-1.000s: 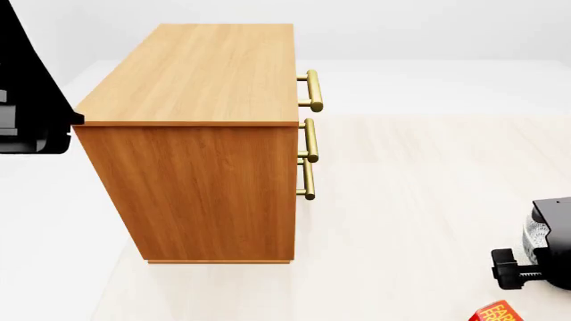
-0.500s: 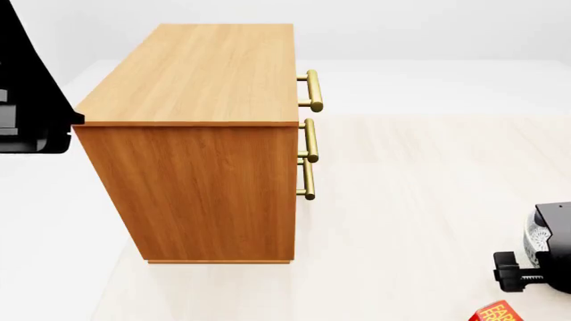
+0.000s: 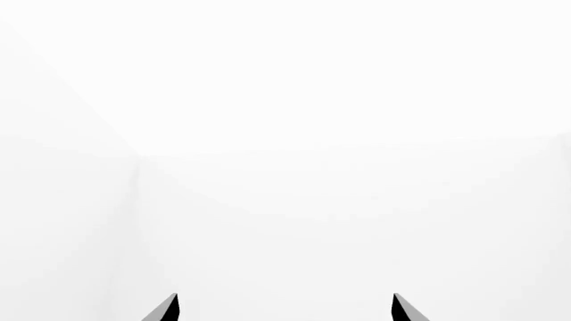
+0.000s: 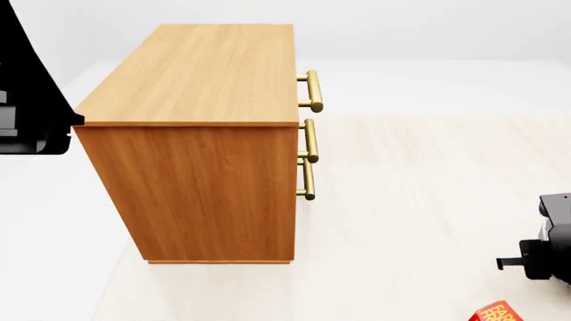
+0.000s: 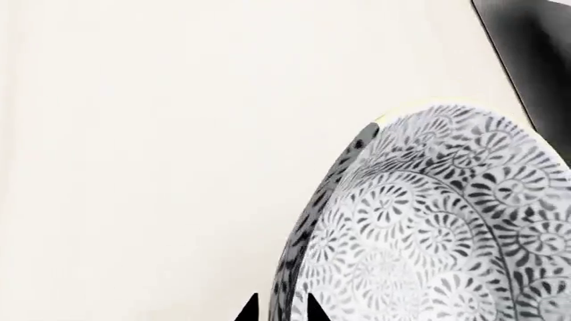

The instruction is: Close the top drawer of the cabinet and put the bowl on top of it.

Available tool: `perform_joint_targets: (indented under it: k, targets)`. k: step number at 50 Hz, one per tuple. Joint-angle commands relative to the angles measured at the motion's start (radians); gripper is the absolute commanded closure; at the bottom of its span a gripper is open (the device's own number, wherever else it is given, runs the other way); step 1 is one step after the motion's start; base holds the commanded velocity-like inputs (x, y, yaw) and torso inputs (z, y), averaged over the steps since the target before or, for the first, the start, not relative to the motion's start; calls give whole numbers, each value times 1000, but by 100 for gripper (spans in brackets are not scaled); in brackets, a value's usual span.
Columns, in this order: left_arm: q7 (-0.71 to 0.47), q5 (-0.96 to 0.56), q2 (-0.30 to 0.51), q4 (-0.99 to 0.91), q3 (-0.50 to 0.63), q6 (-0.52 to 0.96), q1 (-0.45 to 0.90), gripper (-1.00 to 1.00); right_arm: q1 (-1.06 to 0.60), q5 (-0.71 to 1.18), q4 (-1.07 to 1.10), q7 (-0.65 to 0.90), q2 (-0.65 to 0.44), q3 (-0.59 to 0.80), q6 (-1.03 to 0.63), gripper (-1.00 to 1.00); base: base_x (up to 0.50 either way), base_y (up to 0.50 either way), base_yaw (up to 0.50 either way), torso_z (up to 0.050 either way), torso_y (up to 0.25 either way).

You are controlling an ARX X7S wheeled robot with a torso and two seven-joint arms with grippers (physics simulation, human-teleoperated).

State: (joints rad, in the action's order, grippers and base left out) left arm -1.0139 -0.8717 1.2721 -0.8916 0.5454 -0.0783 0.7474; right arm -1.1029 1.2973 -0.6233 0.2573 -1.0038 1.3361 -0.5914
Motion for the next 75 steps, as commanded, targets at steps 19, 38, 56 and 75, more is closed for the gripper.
perform_joint_targets:
  k: [19,38,56,75]
  targets:
    - [-5,8,6,-3,-6,-9,-20,-100,-217,-92,125,-36,-37,-40,-23,100,0,0,0,0,0]
    - [2,7,-8,-4,-6,4,-13,-100,-576,-293,141,-233,168,-2,-106,100,0,0,0,0,0]
    - [-5,3,10,-9,-17,-14,-30,-100,-666,-350,-8,-376,439,-1,-24,100,0,0,0,0,0]
    - [-6,8,13,-13,-19,-20,-44,-100,-654,-318,117,-343,413,-26,-24,100,0,0,0,0,1]
